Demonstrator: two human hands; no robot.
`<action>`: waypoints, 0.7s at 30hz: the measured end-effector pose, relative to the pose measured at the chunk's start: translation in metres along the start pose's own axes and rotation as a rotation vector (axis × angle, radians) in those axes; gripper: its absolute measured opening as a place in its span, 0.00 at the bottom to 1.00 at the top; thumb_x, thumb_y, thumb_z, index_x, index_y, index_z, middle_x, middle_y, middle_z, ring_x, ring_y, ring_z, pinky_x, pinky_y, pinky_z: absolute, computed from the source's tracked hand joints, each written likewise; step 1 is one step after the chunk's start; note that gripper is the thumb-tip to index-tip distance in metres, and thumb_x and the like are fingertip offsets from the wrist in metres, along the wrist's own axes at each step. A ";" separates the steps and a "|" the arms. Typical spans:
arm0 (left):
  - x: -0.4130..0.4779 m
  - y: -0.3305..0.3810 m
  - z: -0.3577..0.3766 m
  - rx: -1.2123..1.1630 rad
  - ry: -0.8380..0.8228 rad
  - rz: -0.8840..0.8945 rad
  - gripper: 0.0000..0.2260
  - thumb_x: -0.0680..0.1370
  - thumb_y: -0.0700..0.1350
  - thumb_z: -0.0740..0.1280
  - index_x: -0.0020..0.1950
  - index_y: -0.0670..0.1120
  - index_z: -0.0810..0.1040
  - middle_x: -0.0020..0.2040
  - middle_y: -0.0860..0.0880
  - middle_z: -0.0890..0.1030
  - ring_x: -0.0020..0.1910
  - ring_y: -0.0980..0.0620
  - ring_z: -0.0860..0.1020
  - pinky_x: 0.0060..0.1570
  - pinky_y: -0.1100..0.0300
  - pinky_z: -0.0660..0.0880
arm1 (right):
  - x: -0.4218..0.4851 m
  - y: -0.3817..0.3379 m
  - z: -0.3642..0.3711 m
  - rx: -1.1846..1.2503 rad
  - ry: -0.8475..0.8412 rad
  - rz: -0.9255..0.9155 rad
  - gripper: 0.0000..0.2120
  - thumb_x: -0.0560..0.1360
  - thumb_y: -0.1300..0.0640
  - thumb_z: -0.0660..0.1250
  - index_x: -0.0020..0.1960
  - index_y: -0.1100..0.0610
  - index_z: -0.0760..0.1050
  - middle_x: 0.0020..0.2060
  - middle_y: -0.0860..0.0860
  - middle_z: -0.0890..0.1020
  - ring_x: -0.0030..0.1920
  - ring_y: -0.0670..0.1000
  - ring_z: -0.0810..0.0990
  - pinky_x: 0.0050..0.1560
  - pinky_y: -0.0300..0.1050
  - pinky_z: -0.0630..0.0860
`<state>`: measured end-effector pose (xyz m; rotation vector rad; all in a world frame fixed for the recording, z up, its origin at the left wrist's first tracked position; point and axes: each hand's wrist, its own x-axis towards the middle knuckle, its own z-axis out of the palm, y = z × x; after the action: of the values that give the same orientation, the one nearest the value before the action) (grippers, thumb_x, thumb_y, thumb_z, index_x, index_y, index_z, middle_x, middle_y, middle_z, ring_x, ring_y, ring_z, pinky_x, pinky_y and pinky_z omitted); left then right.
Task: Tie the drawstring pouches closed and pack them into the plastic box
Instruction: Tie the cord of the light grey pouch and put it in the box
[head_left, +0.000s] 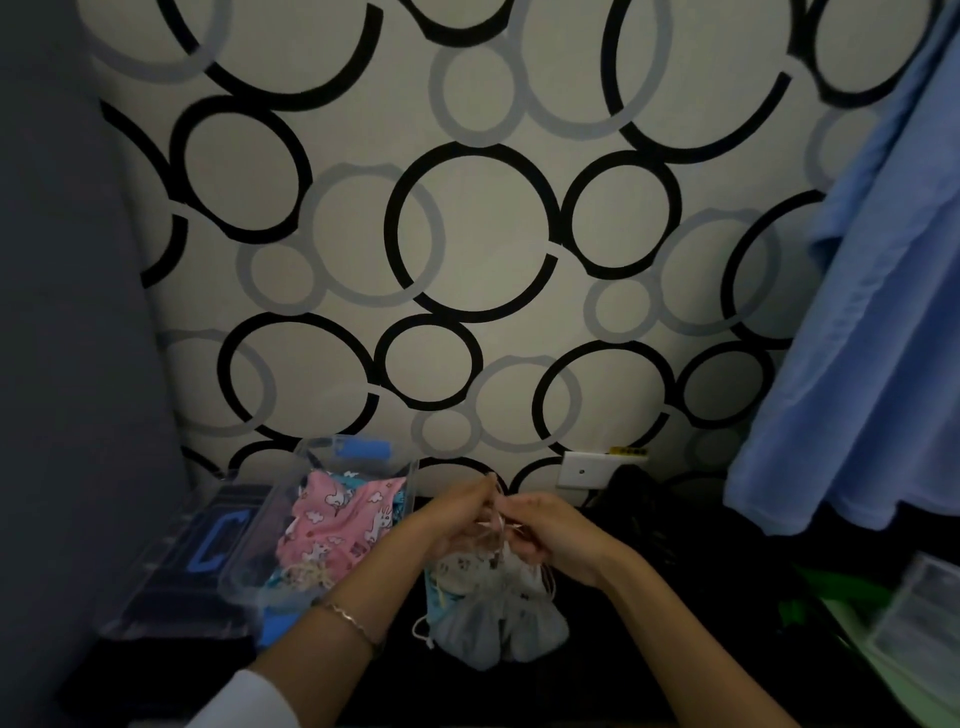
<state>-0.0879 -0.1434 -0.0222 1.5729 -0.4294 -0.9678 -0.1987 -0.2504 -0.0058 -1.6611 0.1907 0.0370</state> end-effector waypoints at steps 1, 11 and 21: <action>-0.002 -0.002 -0.001 0.040 -0.014 -0.013 0.21 0.83 0.58 0.53 0.48 0.44 0.78 0.40 0.45 0.81 0.39 0.50 0.79 0.43 0.57 0.78 | 0.001 0.000 -0.002 0.020 0.013 0.001 0.17 0.82 0.51 0.59 0.37 0.56 0.74 0.26 0.47 0.72 0.26 0.45 0.64 0.26 0.35 0.58; -0.009 0.007 0.002 0.196 -0.032 0.110 0.21 0.82 0.62 0.48 0.37 0.51 0.66 0.26 0.54 0.63 0.23 0.58 0.60 0.24 0.66 0.56 | 0.006 0.004 -0.009 -0.107 0.059 -0.008 0.14 0.72 0.43 0.71 0.37 0.52 0.74 0.27 0.46 0.67 0.28 0.44 0.63 0.30 0.37 0.58; -0.008 -0.011 -0.022 0.478 -0.037 0.209 0.21 0.78 0.65 0.58 0.48 0.51 0.82 0.34 0.54 0.71 0.27 0.61 0.68 0.27 0.65 0.62 | 0.011 0.008 -0.020 0.071 0.350 -0.061 0.08 0.81 0.54 0.62 0.47 0.59 0.72 0.35 0.54 0.75 0.29 0.48 0.76 0.31 0.39 0.68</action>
<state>-0.0785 -0.1205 -0.0306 1.8896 -0.8825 -0.7658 -0.1910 -0.2724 -0.0132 -1.5921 0.4007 -0.3050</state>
